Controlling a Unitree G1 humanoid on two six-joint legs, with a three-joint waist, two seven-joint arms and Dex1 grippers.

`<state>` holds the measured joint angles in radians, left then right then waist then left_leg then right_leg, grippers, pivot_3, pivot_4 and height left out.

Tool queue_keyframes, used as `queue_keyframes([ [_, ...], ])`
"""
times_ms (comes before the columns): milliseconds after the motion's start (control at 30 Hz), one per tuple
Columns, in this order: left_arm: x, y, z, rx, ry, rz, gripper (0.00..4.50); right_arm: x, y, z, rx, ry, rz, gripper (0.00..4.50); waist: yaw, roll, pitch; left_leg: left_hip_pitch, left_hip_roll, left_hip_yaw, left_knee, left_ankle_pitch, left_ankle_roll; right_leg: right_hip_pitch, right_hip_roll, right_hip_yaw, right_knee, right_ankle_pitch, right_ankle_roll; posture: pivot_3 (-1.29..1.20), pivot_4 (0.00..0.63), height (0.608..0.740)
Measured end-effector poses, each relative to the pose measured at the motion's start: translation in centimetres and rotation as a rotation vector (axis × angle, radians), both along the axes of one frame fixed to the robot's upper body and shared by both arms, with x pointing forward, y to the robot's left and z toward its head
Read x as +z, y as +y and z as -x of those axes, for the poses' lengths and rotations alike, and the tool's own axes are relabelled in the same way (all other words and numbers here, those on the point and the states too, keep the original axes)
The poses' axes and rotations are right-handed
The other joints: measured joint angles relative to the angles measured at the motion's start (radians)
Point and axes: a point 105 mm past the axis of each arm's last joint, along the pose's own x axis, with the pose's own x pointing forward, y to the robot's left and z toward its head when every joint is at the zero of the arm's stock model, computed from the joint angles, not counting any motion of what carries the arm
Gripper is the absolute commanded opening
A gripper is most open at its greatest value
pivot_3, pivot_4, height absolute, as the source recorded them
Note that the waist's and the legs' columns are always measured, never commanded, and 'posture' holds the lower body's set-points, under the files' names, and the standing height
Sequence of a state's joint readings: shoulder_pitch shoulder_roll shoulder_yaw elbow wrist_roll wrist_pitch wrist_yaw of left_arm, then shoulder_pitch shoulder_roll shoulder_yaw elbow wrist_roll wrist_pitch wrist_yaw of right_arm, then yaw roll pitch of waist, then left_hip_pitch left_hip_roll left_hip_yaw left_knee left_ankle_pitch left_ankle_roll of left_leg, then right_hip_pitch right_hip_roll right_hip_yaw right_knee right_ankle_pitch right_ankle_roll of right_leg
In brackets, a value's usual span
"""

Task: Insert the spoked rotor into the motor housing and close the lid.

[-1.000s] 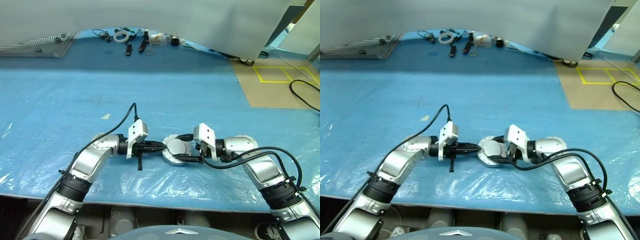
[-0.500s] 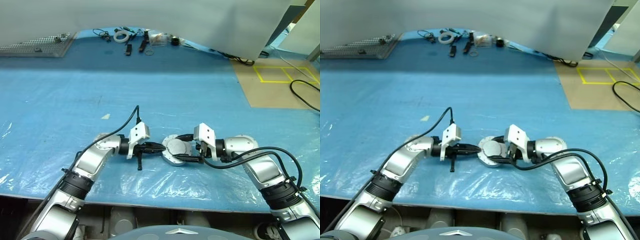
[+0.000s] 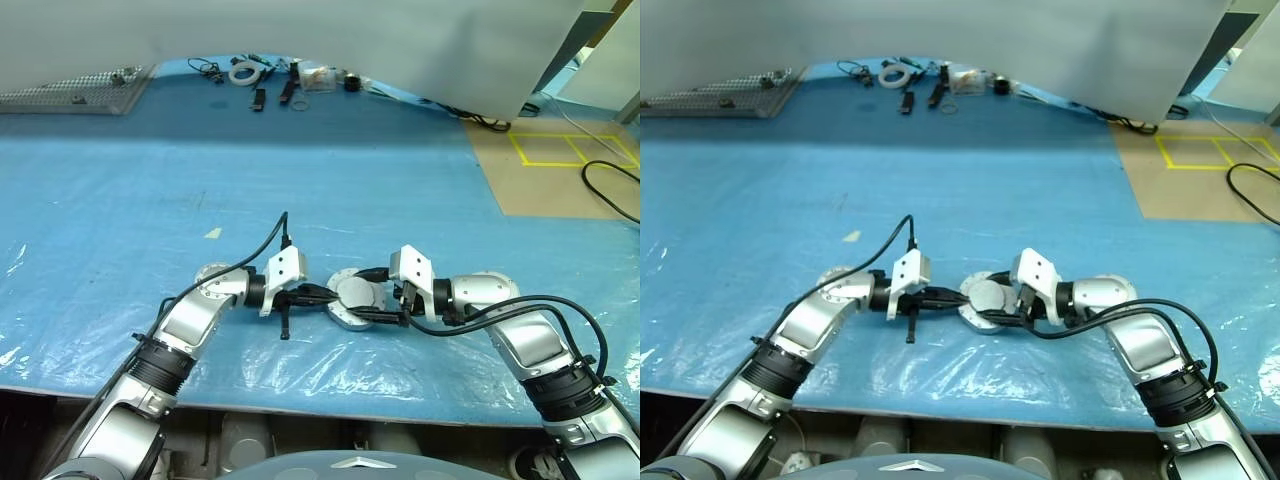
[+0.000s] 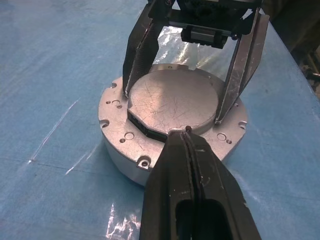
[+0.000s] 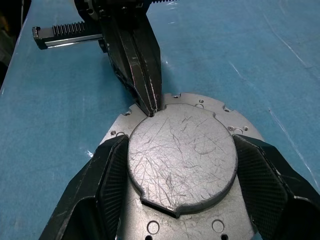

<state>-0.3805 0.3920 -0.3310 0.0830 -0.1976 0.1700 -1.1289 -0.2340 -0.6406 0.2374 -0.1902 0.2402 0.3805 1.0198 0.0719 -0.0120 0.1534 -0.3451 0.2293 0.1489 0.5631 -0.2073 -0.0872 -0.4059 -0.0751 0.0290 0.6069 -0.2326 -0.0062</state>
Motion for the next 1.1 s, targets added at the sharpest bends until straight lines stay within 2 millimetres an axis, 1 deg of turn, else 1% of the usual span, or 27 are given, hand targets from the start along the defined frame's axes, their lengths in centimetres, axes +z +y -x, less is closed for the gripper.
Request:
queue_keyframes([
  [567,-0.05,0.04,-0.08,-0.012,-0.029,-0.019,0.04,0.03,0.01,-0.03,-0.004,0.012,-0.004,2.94,0.001,0.0,0.0,0.0,0.0,0.0,-0.001,0.0,0.0,0.0,0.0,0.0,-0.001,0.0,0.0,0.0,0.15,0.74],
  [633,-0.05,0.04,-0.11,-0.011,-0.03,-0.019,0.0,0.01,0.0,-0.06,-0.005,0.011,-0.006,3.69,0.001,0.0,0.0,0.0,0.0,0.0,-0.001,0.0,0.0,0.0,0.0,0.0,-0.001,0.0,0.0,0.0,0.15,0.74],
  [700,-0.04,0.04,-0.14,-0.012,-0.031,-0.019,0.0,0.11,-0.09,-0.15,-0.011,0.015,-0.019,4.26,0.001,0.0,0.0,0.0,0.0,0.0,-0.001,0.0,0.0,0.0,0.0,0.0,-0.001,0.0,0.0,0.0,0.15,0.74],
  [733,-0.06,0.05,-0.15,-0.012,-0.031,-0.019,0.0,0.15,-0.19,-0.22,-0.017,0.018,-0.025,4.46,0.001,0.0,0.0,0.0,0.0,0.0,-0.001,0.0,0.0,0.0,0.0,0.0,-0.001,0.0,0.0,0.0,0.15,0.74],
  [900,-0.09,0.08,-0.16,-0.016,-0.032,-0.019,0.0,0.35,-0.38,-0.38,-0.038,0.049,-0.038,4.46,0.001,0.0,0.0,0.0,0.0,0.0,-0.001,0.0,0.0,0.0,0.0,0.0,-0.001,0.0,0.0,0.0,0.15,0.74],
  [1100,-0.1,0.09,-0.19,-0.018,-0.031,-0.02,0.0,0.89,-0.4,-0.15,-0.036,0.043,-0.044,4.46,0.003,0.0,0.0,-0.002,0.0,0.0,-0.002,0.0,0.0,-0.002,0.0,0.0,-0.002,0.0,0.0,0.0,0.15,0.74],
])
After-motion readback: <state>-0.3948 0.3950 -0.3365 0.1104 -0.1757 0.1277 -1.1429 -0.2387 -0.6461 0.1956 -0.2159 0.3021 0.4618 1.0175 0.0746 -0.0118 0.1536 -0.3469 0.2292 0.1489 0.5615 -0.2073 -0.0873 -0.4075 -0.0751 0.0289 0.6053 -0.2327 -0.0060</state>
